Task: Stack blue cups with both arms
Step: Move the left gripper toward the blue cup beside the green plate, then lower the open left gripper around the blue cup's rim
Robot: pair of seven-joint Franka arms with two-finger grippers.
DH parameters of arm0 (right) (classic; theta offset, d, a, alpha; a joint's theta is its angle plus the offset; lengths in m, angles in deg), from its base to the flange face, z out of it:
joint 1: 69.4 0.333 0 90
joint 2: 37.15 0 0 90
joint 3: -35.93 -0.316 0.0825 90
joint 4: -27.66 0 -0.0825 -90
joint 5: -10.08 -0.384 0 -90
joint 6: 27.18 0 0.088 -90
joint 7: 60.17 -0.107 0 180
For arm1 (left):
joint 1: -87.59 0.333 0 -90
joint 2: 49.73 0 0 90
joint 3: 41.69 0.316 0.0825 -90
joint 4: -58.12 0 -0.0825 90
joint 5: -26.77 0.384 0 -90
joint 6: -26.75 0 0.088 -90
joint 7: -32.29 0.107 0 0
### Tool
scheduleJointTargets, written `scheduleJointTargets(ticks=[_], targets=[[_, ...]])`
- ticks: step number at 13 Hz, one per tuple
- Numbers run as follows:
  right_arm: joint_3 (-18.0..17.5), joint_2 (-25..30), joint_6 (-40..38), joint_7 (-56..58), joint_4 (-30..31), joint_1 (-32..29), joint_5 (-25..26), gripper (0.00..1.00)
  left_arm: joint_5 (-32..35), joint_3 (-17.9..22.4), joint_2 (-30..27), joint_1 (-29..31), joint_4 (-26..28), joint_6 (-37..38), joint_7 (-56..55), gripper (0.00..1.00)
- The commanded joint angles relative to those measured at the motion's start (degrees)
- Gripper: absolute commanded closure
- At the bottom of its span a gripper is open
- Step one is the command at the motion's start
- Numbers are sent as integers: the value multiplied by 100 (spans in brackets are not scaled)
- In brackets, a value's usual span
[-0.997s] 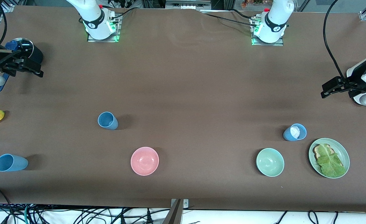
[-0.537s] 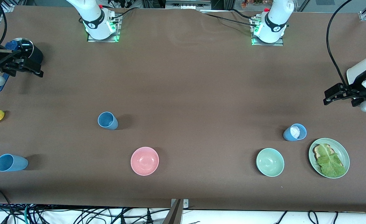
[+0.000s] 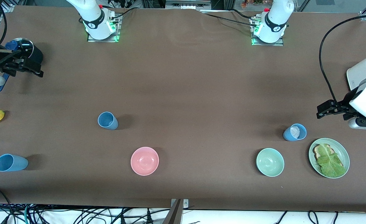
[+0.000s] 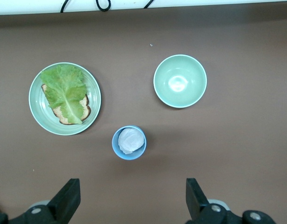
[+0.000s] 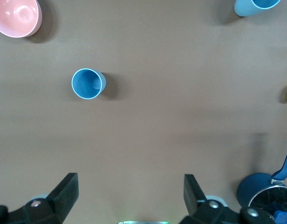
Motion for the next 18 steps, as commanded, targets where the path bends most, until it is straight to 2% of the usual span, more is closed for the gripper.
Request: scheduleJointTargets(ticks=[1,15,18], targets=[[-3,140,14,-74,110,13,36,0,80,1,162,37,-38,-168,139,0],[-3,140,5,-65,110,13,36,0,80,10,1111,336,191,-1565,851,0],[6,140,5,-65,110,13,36,0,89,28,1155,328,427,-1802,973,0]])
